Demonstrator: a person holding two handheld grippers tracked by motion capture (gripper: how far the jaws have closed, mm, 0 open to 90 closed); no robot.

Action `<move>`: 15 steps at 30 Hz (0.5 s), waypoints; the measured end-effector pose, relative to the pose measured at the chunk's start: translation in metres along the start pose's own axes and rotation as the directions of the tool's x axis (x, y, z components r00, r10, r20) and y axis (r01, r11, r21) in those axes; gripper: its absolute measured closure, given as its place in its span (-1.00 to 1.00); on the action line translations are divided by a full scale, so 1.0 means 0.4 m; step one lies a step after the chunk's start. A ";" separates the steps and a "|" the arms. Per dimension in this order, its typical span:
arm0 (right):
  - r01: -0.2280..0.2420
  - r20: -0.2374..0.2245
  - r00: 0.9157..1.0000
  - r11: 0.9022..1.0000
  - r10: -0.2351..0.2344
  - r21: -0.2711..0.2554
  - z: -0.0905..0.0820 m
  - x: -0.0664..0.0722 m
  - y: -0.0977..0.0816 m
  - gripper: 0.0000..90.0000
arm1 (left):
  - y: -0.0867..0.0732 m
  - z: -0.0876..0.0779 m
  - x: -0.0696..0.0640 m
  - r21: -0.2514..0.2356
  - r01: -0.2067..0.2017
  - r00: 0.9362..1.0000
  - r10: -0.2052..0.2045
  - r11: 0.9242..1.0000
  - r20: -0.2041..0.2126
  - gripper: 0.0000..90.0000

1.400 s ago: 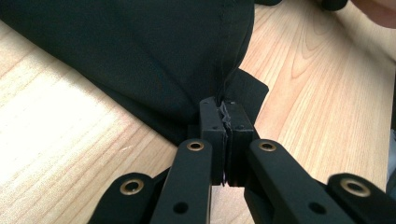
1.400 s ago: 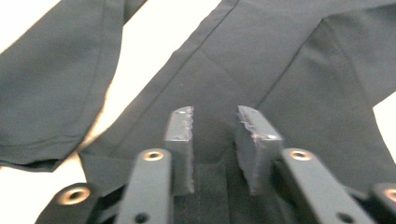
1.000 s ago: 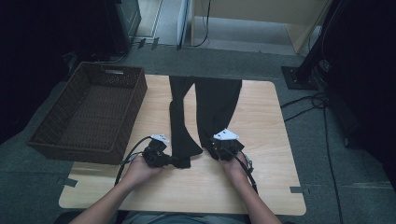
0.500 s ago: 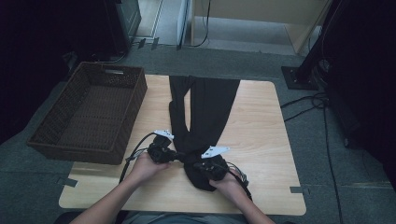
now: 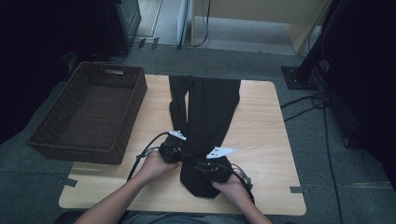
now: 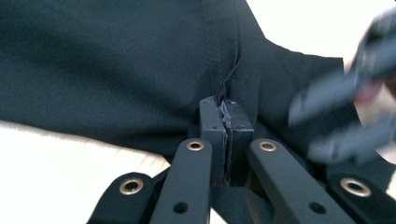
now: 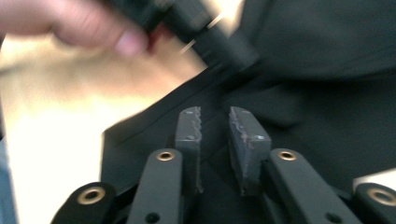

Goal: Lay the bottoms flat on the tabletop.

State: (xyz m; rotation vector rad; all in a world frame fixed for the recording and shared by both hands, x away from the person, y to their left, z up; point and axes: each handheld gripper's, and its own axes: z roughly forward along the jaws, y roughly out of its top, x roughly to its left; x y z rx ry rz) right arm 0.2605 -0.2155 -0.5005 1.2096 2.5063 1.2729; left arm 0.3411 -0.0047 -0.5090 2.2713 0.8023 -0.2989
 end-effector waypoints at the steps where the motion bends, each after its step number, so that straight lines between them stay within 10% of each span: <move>1: -0.008 0.018 1.000 1.000 0.008 -0.029 -0.007 -0.012 0.006 0.53 | -0.001 0.000 -0.002 -0.003 0.011 1.000 -0.011 1.000 0.001 0.99; 7: -0.003 0.150 0.989 0.994 0.020 -0.110 -0.014 -0.094 0.049 0.27 | -0.010 -0.003 -0.007 0.001 0.002 1.000 -0.002 1.000 0.007 0.99; 15: -0.054 0.325 0.939 0.983 0.110 -0.178 0.037 -0.219 0.125 -0.05 | -0.014 -0.003 -0.005 -0.010 0.008 1.000 -0.008 1.000 0.013 0.99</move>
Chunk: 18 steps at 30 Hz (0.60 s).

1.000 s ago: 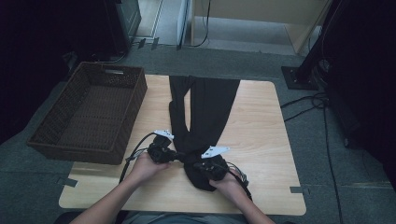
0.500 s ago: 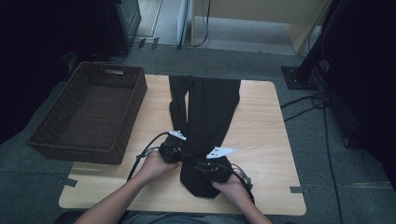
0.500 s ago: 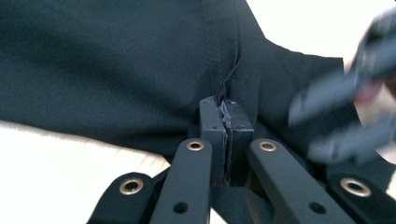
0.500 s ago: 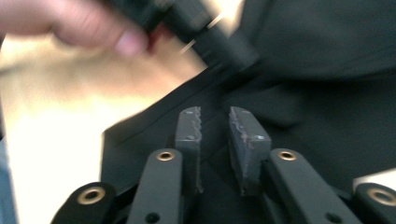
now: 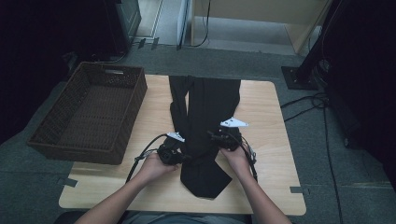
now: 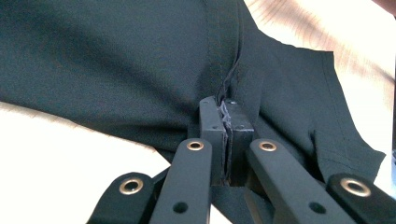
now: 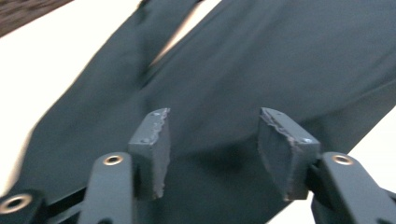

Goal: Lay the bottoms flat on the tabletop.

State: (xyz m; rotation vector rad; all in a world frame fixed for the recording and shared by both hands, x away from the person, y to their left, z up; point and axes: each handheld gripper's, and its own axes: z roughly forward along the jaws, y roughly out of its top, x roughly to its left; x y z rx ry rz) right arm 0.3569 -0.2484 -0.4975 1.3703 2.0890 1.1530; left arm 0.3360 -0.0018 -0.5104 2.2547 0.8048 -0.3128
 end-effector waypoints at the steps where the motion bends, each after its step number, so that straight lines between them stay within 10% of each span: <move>1: -0.005 0.016 1.000 1.000 0.005 -0.003 0.016 -0.009 0.008 -0.08 | 0.000 0.000 0.000 0.002 -0.001 1.000 0.001 1.000 0.000 0.99; 6: -0.069 0.061 0.996 0.998 0.069 -0.005 0.094 -0.034 0.052 -0.18 | -0.001 0.000 -0.003 -0.002 -0.008 1.000 0.008 1.000 -0.006 0.99; 18: -0.032 0.161 0.987 0.997 0.021 0.065 0.211 -0.027 0.082 -0.21 | -0.012 -0.001 -0.007 -0.020 -0.028 1.000 0.027 0.999 -0.010 0.99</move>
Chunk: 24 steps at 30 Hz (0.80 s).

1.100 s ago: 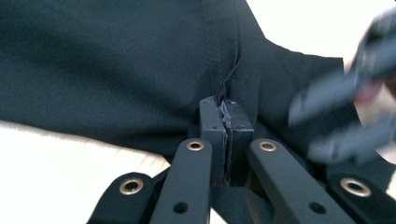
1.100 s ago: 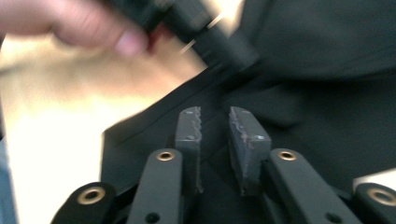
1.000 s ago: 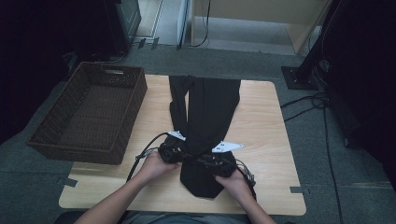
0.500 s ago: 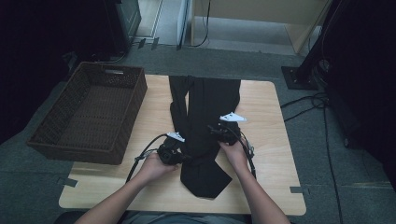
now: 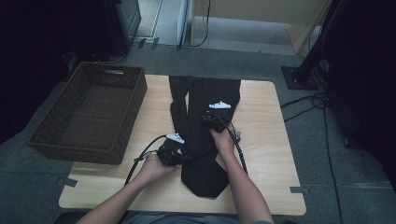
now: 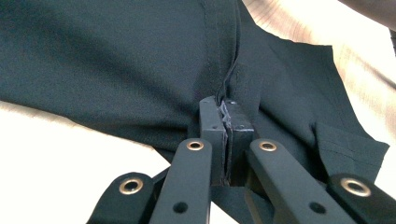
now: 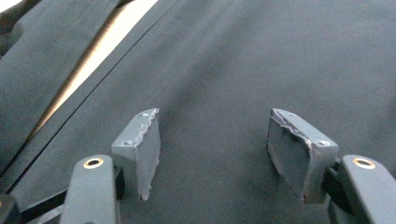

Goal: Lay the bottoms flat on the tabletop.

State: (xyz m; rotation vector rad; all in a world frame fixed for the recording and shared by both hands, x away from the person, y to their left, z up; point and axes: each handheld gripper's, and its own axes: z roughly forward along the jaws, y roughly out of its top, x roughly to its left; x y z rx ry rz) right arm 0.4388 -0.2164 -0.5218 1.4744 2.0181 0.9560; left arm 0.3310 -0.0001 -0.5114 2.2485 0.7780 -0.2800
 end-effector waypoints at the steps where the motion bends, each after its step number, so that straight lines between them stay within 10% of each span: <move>1: -0.001 0.000 1.000 1.000 0.001 0.000 0.000 0.000 0.000 -0.20 | 0.000 0.000 0.000 -0.001 0.002 1.000 -0.002 1.000 0.001 0.99; 8: 0.029 -0.039 0.999 0.999 -0.030 -0.023 -0.009 0.002 -0.007 0.97 | -0.005 0.000 -0.001 -0.016 0.009 1.000 -0.009 1.000 0.001 0.98; 14: -0.022 -0.105 0.994 1.000 0.021 -0.005 -0.031 -0.006 -0.022 1.00 | -0.009 -0.002 -0.002 -0.017 0.014 1.000 -0.014 1.000 0.008 0.97; 24: 0.059 -0.227 0.973 0.996 -0.043 0.065 -0.140 0.025 -0.098 1.00 | 0.003 -0.046 -0.012 -0.012 0.015 0.997 -0.014 1.000 0.082 0.65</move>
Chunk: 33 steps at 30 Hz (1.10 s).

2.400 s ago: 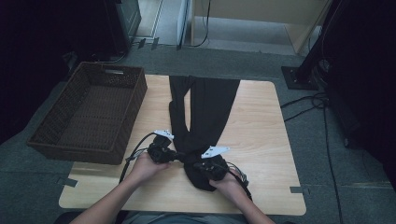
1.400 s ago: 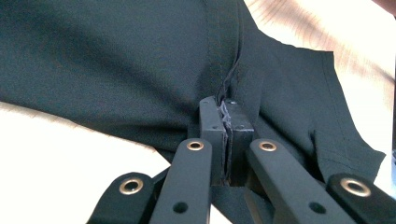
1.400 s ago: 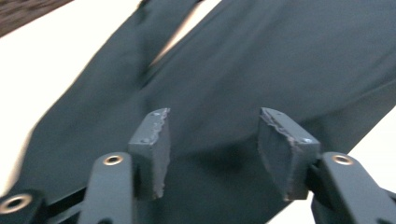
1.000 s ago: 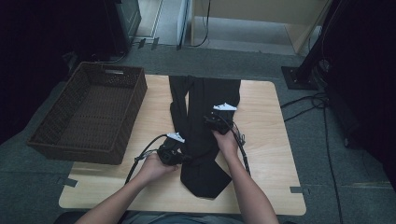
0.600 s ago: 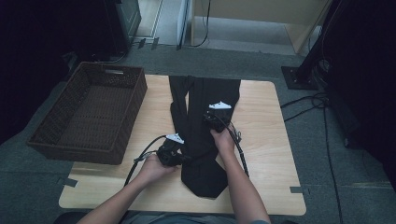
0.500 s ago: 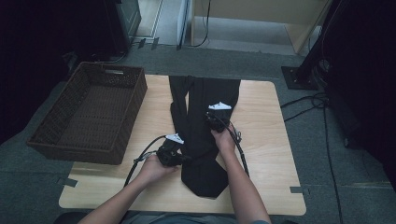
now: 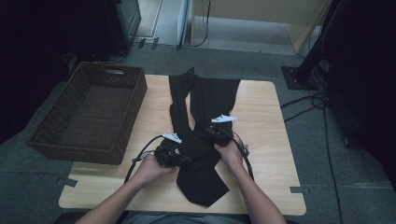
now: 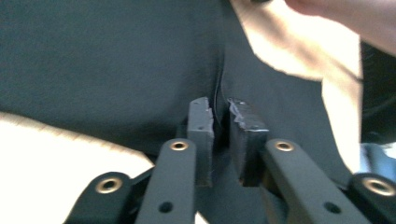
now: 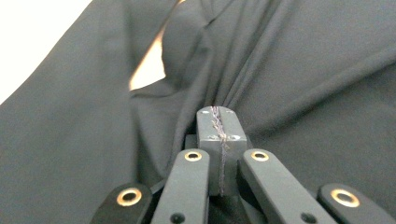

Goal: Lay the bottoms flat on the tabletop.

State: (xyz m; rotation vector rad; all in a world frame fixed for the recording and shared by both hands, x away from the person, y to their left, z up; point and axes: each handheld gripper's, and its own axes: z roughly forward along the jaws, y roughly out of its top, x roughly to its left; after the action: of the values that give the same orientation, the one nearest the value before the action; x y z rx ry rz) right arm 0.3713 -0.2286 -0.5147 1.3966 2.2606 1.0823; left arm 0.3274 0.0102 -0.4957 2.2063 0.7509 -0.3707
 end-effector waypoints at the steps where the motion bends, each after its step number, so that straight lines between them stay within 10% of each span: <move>1: 0.006 -0.005 1.000 1.000 -0.006 0.002 -0.010 0.008 -0.011 1.00 | 0.004 -0.011 -0.003 -0.004 -0.002 1.000 0.002 1.000 0.007 0.60; 10: 0.049 -0.117 0.992 0.998 -0.043 0.048 -0.080 0.077 -0.082 1.00 | 0.065 -0.097 0.055 -0.116 0.033 0.992 -0.047 0.993 -0.115 0.10; 14: 0.127 -0.117 0.986 0.991 -0.122 0.039 -0.090 0.117 -0.101 1.00 | 0.102 -0.087 0.128 -0.145 0.072 0.975 -0.100 0.987 -0.196 0.05; 18: 0.098 -0.146 0.984 0.995 -0.099 -0.010 -0.086 0.107 -0.116 1.00 | 0.136 -0.072 0.184 -0.158 0.126 0.956 -0.162 0.979 -0.246 -0.01; 23: 0.086 -0.144 0.986 0.996 -0.088 -0.018 -0.087 0.108 -0.120 1.00 | 0.176 -0.076 0.219 -0.176 0.086 0.928 -0.143 0.981 -0.343 -0.10; 30: 0.090 -0.128 0.987 0.996 -0.092 -0.026 -0.088 0.113 -0.124 1.00 | 0.199 -0.096 0.302 -0.236 0.157 0.890 -0.241 0.959 -0.387 -0.13; 33: 0.085 -0.127 0.988 0.996 -0.088 -0.030 -0.088 0.114 -0.126 1.00 | 0.203 -0.081 0.332 -0.241 0.208 0.886 -0.287 0.948 -0.365 -0.12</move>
State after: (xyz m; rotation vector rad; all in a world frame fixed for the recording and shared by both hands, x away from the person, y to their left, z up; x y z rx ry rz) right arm 0.2956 -0.2185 -0.5198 1.2399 2.3643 1.1987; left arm 0.4826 0.0436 -0.4906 2.0210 1.2439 0.0361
